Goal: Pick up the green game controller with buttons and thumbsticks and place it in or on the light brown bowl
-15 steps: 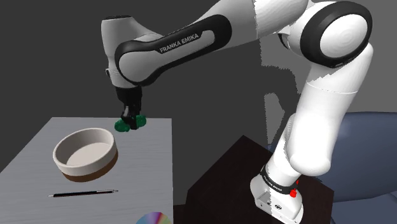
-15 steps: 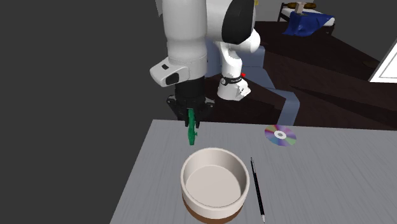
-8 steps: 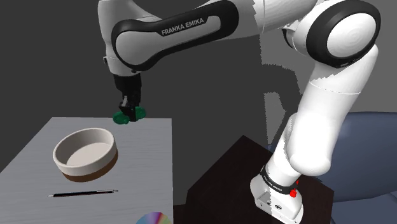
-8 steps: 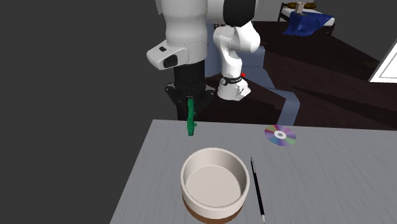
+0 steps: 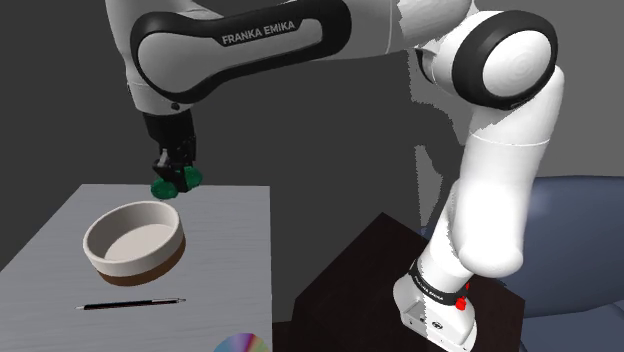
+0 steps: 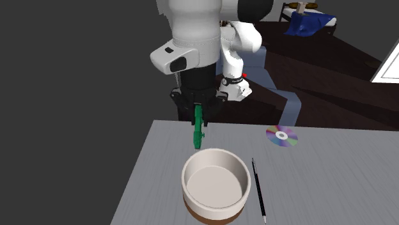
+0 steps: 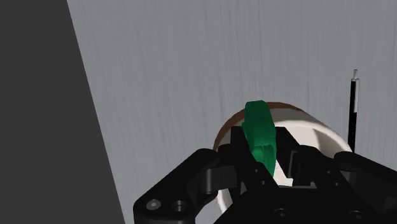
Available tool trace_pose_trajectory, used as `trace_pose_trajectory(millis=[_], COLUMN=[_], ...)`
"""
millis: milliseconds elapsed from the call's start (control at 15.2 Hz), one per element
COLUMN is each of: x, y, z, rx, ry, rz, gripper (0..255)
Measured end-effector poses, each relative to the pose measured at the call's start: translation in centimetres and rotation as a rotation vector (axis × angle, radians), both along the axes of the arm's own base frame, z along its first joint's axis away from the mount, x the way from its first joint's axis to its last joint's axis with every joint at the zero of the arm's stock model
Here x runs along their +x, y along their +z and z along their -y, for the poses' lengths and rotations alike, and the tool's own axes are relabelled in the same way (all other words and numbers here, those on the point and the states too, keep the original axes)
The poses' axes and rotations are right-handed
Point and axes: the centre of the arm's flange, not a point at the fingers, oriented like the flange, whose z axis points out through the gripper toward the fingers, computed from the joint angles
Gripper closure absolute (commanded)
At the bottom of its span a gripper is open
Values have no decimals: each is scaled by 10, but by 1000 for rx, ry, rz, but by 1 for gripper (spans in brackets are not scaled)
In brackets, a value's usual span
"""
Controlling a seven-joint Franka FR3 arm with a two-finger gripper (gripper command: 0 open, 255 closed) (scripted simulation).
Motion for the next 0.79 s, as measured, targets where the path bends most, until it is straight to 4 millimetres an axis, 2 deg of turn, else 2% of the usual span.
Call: trace_pose_trajectory(millis=[396,528,792], x=[20,24,24], y=[-2,-9,-30], z=[-82,-91,-95], rx=[0,0,0], ry=[1,0,-1], rz=[0,-1,-1], gripper=[255,255,255])
